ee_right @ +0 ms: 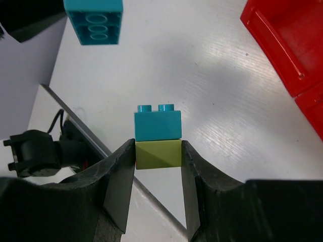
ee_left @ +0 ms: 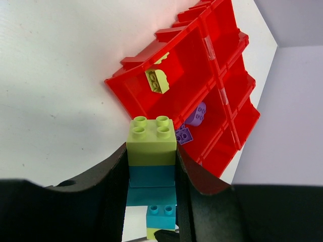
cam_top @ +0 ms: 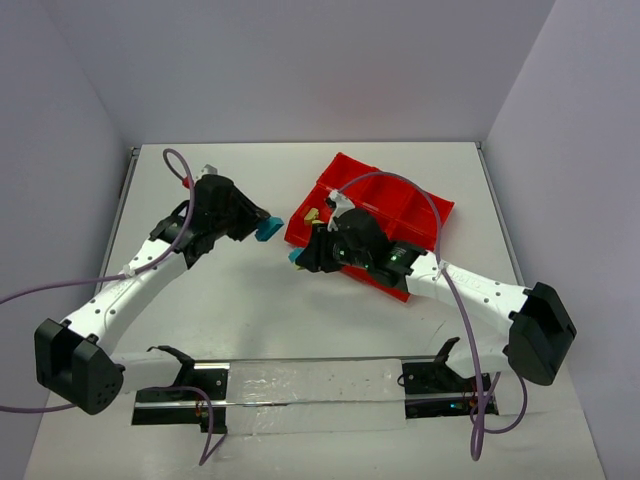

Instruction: Sort the legos into containers by color

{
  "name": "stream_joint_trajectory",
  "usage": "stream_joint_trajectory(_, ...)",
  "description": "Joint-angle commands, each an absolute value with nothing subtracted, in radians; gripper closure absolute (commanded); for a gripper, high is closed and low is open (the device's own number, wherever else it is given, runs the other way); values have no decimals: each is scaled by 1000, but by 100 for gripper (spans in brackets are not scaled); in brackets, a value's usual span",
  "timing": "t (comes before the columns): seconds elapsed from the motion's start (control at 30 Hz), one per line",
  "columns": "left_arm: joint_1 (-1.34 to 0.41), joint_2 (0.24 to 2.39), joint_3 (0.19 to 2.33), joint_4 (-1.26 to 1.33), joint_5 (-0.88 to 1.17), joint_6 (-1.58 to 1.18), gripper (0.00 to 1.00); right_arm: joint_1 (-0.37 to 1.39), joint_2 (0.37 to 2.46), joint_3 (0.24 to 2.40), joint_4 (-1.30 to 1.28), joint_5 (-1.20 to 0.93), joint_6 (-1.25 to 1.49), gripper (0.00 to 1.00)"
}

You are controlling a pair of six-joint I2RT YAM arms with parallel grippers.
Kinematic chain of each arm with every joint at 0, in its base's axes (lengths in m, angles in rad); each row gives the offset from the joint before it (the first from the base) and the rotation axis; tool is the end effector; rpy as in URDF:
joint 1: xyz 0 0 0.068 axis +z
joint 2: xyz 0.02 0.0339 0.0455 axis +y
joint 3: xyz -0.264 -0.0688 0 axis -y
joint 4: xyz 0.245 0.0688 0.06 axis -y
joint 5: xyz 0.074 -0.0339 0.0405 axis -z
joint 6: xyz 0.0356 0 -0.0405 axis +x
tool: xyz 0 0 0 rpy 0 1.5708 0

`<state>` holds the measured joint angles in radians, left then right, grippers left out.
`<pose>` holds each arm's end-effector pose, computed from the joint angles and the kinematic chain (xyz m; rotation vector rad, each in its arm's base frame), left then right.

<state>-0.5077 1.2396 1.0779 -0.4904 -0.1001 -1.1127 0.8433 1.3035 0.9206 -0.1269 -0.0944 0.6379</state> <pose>0.2399 -0.1294 0.3165 -0.7501 2.2095 -0.7553 0.1940 0.2229 0.2788 -0.2909 2.2184 0.9632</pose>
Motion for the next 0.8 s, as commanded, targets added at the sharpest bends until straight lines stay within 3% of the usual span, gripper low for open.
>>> stream_joint_trajectory(0.0, -492, 1223, 1083, -460, -103, -1085, 100, 838, 1246, 917, -138, -91, 602, 100)
stream_joint_trajectory(0.27, -476, 1316, 988, -483, -249, -1045, 100, 836, 1209, 917, -244, 43, 584, 100)
stream_joint_trajectory(0.63, -476, 1510, 934, -489, -339, -1037, 100, 807, 1159, 904, -283, 66, 579, 100)
stream_joint_trajectory(0.7, -476, 1529, 935, -493, -347, -1036, 93, 803, 1155, 902, -285, 64, 580, 100)
stream_joint_trajectory(0.73, -476, 1540, 937, -495, -347, -1032, 82, 800, 1154, 901, -285, 63, 580, 100)
stream_joint_trajectory(0.77, -476, 1549, 940, -499, -344, -1030, 79, 799, 1154, 900, -285, 62, 579, 100)
